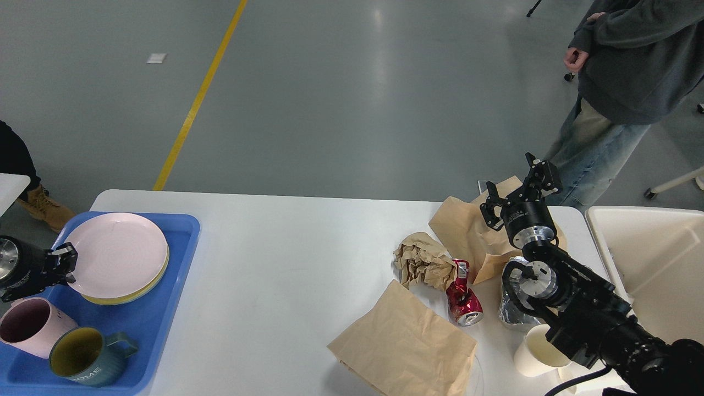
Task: Tidy desktop
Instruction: 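Lift the pink plate and stack it onto the yellow plate, then release the pink plate and raise the left gripper above the tray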
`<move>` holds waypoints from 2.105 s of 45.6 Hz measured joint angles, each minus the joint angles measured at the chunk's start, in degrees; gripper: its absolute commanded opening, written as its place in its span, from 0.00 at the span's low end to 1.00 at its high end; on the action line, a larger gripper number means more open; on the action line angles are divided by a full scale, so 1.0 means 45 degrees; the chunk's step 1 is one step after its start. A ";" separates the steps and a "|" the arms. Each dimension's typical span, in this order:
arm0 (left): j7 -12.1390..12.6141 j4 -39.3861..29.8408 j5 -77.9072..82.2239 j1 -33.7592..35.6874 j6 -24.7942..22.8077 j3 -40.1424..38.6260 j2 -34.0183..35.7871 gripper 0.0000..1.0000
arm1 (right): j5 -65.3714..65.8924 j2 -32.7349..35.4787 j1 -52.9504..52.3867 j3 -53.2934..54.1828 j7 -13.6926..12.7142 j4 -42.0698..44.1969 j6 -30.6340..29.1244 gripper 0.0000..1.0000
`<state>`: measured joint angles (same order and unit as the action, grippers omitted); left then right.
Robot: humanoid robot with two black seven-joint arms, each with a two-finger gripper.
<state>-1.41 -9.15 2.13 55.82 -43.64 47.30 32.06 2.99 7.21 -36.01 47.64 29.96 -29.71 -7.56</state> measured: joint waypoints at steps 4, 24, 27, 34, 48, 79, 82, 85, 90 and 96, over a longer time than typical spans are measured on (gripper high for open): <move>0.0025 -0.0002 0.0022 -0.0002 0.0206 0.0020 -0.0073 0.32 | 0.0000 0.0000 0.0000 0.0000 0.0000 0.0000 0.0000 1.00; -0.0148 -0.0111 0.0038 -0.0003 0.4863 -0.0072 -0.0544 0.92 | 0.0000 0.0000 0.0003 0.0000 0.0000 0.0000 0.0000 1.00; -0.0164 -0.0121 0.0038 -0.0007 0.5115 -0.0116 -0.0571 0.95 | 0.0000 0.0000 0.0009 0.0000 0.0000 0.0000 0.0000 1.00; -0.0353 -0.0225 0.0028 -0.0189 0.5110 -0.0662 -0.0666 0.95 | 0.0000 0.0000 0.0010 0.0000 0.0000 0.0000 0.0000 1.00; -0.0498 -0.0147 -0.0058 -0.0475 0.5690 -0.5163 -0.1184 0.95 | 0.0000 0.0000 0.0004 0.0000 0.0000 0.0000 0.0000 1.00; -0.4502 -0.0095 -0.0649 -0.1720 0.7094 -1.4863 -0.2354 0.96 | 0.0000 0.0000 0.0002 0.0000 0.0000 0.0001 0.0000 1.00; -0.3268 -0.0095 -0.0938 -0.1616 0.6778 -1.5953 -0.2293 0.96 | 0.0000 0.0000 0.0002 0.0000 0.0000 0.0001 0.0000 1.00; -0.2166 -0.0093 -0.1078 -0.1511 0.6571 -1.7075 -0.2213 0.96 | 0.0001 0.0000 0.0002 0.0000 0.0000 0.0001 0.0000 1.00; -0.0972 -0.0094 -0.1131 -0.1270 0.6458 -1.8676 -0.2119 0.96 | 0.0000 0.0000 0.0002 0.0000 0.0000 0.0001 0.0000 1.00; -0.0707 -0.0112 -0.1136 -0.0949 0.6436 -1.9506 -0.2091 0.96 | 0.0000 0.0000 0.0002 0.0000 0.0000 0.0002 0.0000 1.00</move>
<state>-4.59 -9.65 -2.98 51.55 -14.67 -40.48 22.65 2.99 7.21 -36.00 47.64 29.96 -29.70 -7.56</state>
